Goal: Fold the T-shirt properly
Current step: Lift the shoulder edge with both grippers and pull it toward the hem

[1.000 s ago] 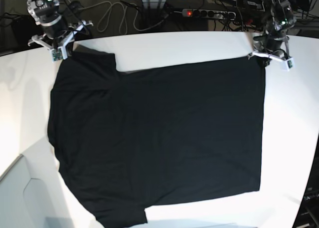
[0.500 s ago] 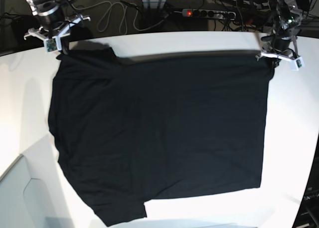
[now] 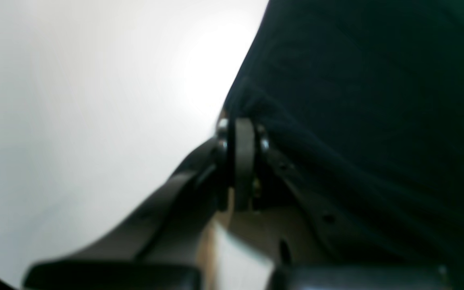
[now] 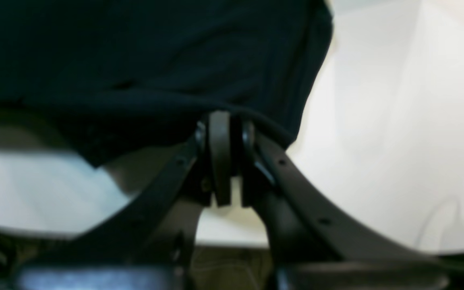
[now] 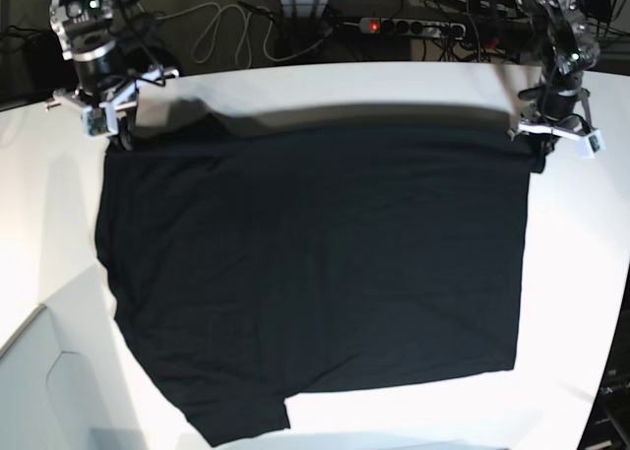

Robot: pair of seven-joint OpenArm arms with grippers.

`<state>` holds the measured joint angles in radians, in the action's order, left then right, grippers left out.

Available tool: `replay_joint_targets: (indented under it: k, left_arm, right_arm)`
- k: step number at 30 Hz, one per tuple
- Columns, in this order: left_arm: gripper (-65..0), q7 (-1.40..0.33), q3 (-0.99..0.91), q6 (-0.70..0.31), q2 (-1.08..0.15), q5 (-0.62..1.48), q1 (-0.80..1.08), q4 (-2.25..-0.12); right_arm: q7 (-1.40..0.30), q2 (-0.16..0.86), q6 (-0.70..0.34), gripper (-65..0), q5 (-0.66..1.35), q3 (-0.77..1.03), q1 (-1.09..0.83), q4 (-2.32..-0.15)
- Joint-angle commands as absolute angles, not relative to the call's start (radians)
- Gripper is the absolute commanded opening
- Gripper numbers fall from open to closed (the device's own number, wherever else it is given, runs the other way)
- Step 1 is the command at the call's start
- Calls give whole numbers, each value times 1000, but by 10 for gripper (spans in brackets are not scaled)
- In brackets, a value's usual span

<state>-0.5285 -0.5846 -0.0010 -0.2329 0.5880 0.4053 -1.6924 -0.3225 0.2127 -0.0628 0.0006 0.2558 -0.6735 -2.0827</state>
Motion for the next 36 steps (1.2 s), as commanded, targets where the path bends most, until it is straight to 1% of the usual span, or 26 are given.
replay_joint_targets:
  k: [1,7,15,17,23,30,36]
  left_arm:
    - [-650,-510,-590,-1,-246,591,390,-1709]
    - [-650,-512,-588,-1,-246,591,317,-1699]
    - [-650,-512,-587,-1,-248,591,231,-1696]
    - [-650,-512,-587,-1,-269,591,213,-1696]
    - [-650,-512,-542,1,-312,591,170,-1696]
    - [-650,-512,-530,1,-318,591,168,-1667]
    - [-650,-512,-533,1,-320,591,166,-1623]
  right_arm:
    - [-309,220,-70,-647,-2,260,-653,-2097]
    - [-455,226,-71,-647,-2,260,-495,-2097]
    - [-544,222,-71,-647,-2,245,-263,-2060]
    - [-559,226,-71,-647,-2,220,-213,-2038]
    - [-564,242,-71,-647,-4,133,-81,-1948]
    - [-555,262,-71,-647,-4,35,81,-1755]
    - [-553,262,-71,-647,-4,24,163,-1659]
